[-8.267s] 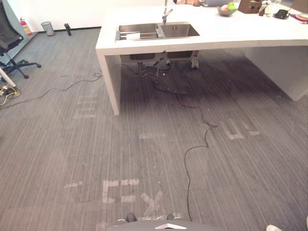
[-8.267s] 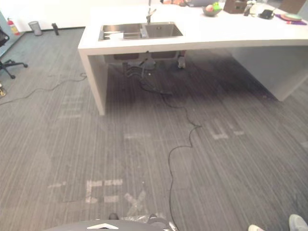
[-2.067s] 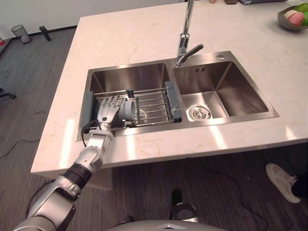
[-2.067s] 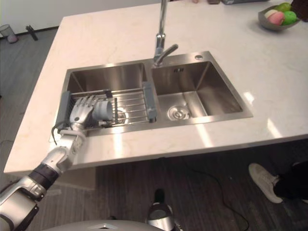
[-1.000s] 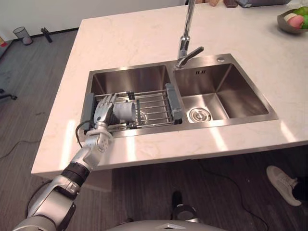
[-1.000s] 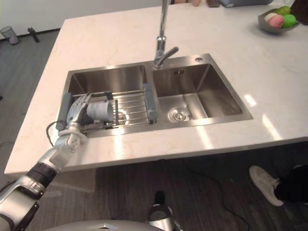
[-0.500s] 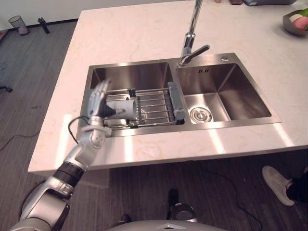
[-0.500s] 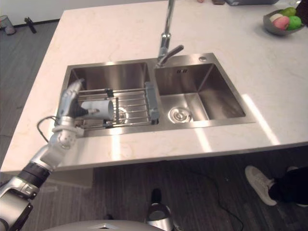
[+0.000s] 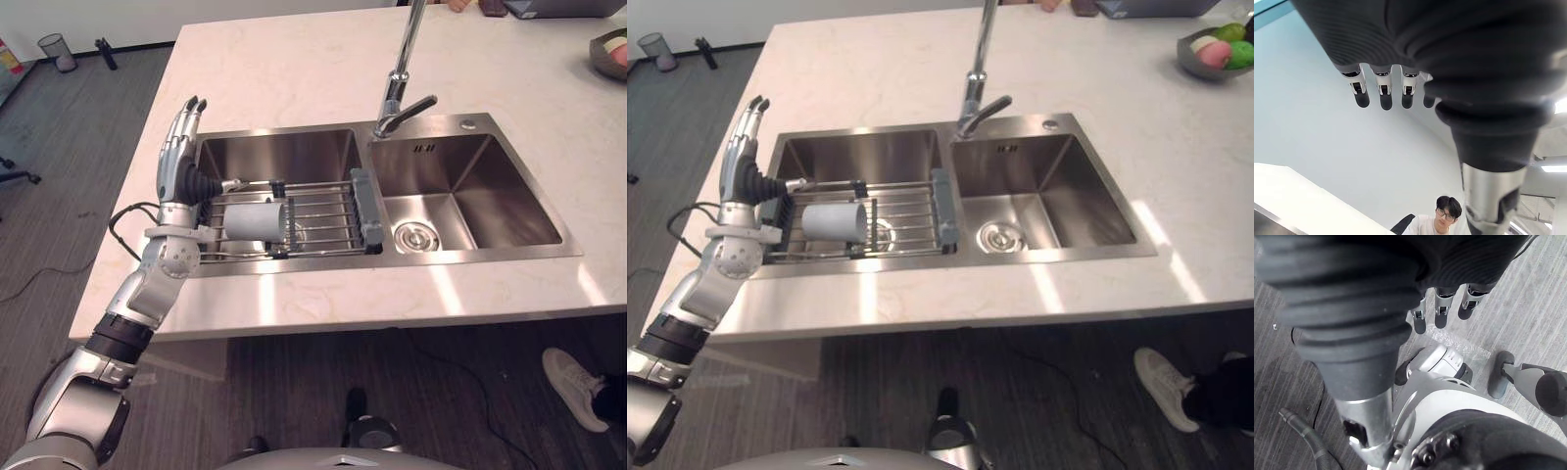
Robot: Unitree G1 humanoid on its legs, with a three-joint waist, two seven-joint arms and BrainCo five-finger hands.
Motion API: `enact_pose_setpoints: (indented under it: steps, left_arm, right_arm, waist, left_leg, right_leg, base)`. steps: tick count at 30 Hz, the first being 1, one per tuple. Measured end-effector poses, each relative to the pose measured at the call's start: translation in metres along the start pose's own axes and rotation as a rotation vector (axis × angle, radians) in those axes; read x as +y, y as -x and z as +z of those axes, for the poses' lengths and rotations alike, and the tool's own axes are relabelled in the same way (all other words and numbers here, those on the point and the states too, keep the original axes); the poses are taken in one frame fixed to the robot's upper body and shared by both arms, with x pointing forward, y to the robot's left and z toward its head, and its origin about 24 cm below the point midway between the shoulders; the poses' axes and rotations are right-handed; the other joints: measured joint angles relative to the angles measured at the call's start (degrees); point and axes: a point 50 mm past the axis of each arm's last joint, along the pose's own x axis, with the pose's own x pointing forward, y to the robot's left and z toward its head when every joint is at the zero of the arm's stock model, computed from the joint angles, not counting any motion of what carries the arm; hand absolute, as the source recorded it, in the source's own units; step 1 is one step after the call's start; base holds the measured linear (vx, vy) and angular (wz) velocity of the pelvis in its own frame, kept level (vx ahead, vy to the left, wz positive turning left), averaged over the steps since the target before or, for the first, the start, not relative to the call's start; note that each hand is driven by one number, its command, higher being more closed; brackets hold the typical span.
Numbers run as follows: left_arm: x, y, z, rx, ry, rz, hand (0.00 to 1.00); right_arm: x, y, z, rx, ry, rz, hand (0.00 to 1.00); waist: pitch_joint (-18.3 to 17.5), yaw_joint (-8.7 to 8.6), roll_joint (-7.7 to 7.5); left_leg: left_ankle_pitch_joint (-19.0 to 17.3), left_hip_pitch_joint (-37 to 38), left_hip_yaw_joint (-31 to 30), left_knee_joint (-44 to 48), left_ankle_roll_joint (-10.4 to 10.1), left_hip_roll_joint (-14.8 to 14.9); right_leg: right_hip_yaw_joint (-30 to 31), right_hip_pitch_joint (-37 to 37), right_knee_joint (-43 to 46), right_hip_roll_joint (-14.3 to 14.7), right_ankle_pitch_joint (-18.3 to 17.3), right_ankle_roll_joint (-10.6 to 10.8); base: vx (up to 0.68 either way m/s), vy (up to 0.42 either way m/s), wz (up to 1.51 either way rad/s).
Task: Walk over to the sink, pick up the cup, carry it to the dishwasher, place the cup inside the dishwasher, then close the dishwasher door
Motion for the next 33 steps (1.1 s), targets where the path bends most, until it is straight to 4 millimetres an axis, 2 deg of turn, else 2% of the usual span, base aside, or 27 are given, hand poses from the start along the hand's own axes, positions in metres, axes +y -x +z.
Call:
enact_pose_setpoints:
  steps: [5,12,18,24,33]
  left_arm:
    - [-0.009,0.003,0.009,-0.062,-0.088,-0.049,0.00]
    - [-0.002,0.002,0.000,-0.061,-0.257,-0.030,0.00]
    - [-0.009,0.008,-0.020,-0.029,-0.386,-0.086,0.00]
    - [-0.023,0.016,-0.029,-0.031,-0.461,-0.189,0.00]
    - [-0.056,0.036,-0.037,-0.088,-0.655,-0.487,0.00]
  right_arm:
    - [0.001,0.000,0.000,0.001,-0.001,0.002,0.00]
    - [0.000,0.000,0.001,0.000,-0.001,0.000,0.00]
    - [0.000,0.000,0.002,-0.005,-0.002,0.001,0.00]
    - [-0.001,0.001,0.003,-0.012,-0.021,0.001,0.00]
    - [-0.001,0.001,0.003,-0.011,-0.013,-0.003,0.00]
  waist:
    - [-0.03,-0.36,0.06]
    - [0.12,-0.52,0.50]
    - [0.05,-0.99,1.21]
    - [0.32,-1.21,1.69]
    - [0.35,-2.09,1.66]
  left_leg:
    - [-0.04,0.04,0.04,-0.03,0.03,-0.07]
    - [-0.28,0.74,1.41,-0.05,-0.07,-0.04]
    - [-0.58,0.44,1.84,-0.05,-0.26,0.06]
    - [-0.72,0.37,2.98,-0.10,-0.41,0.20]
    - [-0.72,0.44,3.17,-0.01,-0.40,0.11]
  right_leg:
    - [0.08,-0.01,0.00,-0.01,0.00,0.02]
    - [1.20,-0.07,0.00,0.10,0.06,-0.05]
    - [2.07,-0.98,0.00,0.34,0.07,-0.06]
    - [3.00,-1.69,0.01,0.65,0.08,-0.07]
    - [3.28,-1.76,0.00,0.54,0.15,-0.07]
  base:
    - [0.00,0.000,0.00]
    - [0.00,0.006,-0.08]
    - [0.00,0.009,-0.09]
    - [0.02,0.011,-0.09]
    - [0.00,0.000,0.00]
